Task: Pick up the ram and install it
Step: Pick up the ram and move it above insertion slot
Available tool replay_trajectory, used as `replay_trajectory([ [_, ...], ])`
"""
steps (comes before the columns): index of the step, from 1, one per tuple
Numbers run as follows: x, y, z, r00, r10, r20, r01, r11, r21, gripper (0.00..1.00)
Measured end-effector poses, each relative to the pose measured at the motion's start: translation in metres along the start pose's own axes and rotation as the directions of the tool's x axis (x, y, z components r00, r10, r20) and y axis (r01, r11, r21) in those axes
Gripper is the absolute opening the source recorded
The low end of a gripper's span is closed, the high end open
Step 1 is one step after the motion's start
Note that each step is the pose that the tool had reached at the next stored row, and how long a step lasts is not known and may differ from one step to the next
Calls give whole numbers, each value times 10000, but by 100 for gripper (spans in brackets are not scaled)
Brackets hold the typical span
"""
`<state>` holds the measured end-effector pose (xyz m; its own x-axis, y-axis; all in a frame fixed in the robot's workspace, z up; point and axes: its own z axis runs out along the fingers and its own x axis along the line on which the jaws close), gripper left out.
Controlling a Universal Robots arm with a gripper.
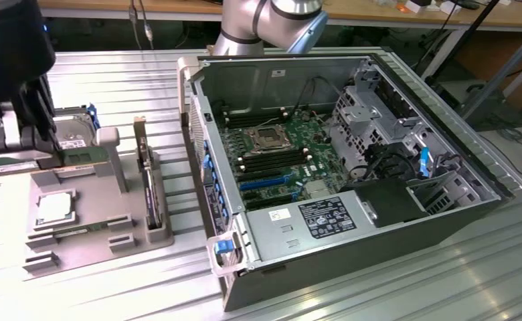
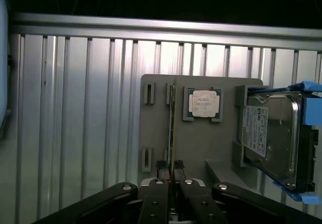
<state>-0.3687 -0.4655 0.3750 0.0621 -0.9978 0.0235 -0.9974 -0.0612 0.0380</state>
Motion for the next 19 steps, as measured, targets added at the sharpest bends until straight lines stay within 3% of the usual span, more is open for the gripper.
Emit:
replay_trajectory([
  [2,-19,-2,-59,10000,0,-24,0,10000,-1,14],
  [7,-21,-13,-62,10000,-7,-42,7,10000,-4,14],
  [11,0,-345,-74,9999,-140,-46,140,9999,0,14],
  [19,34,-900,-95,9997,-258,-51,258,9997,-3,14],
])
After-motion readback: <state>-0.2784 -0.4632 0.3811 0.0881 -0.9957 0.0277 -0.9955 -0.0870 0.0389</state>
